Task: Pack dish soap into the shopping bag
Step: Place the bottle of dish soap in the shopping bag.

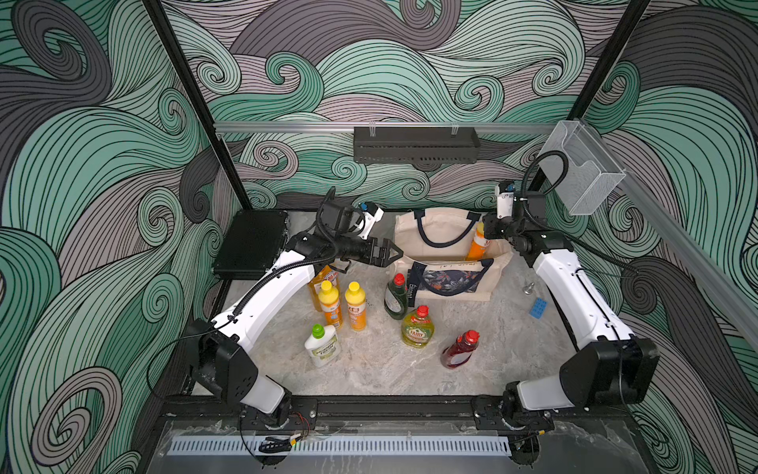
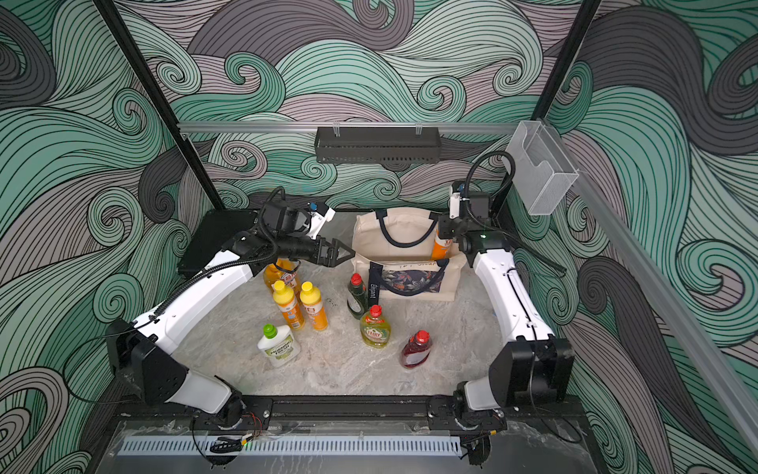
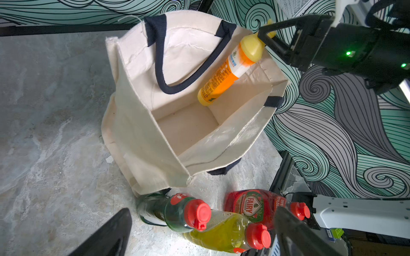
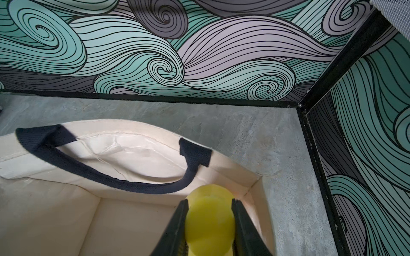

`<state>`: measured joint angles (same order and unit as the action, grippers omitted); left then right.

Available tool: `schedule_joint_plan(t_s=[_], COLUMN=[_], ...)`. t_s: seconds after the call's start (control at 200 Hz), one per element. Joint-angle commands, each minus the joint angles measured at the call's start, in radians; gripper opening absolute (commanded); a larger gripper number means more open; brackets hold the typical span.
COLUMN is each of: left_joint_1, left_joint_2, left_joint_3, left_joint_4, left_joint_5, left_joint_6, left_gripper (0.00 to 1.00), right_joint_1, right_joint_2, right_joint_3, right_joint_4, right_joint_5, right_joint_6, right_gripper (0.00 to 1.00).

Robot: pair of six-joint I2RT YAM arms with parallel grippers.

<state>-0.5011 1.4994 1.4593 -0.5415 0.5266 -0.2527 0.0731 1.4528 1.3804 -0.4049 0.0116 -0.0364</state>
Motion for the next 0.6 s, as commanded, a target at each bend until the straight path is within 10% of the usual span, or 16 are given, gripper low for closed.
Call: schedule_joint_plan(t_s=[0.0,0.595], left_joint_1=[-0.005,-0.013], left_joint_2=[0.006,0.133], left_joint_3=[0.043,0.130], left_joint_4=[-0.032,-0.059], left_joint_5=[-0.024,-0.087], left_joint_6=[0.027,0.036], left_gripper=[0.99,0.99], right_joint_1=[-0.001,-0.002], right_joint_2=[-0.013,0.037], right_joint_3=[0.008,0.000], right_joint_4=[0.155,0.196], right_joint_5=[-0.027,-0.001], right_joint_6=[0.023,-0.006], right_gripper=[0.00,0.00])
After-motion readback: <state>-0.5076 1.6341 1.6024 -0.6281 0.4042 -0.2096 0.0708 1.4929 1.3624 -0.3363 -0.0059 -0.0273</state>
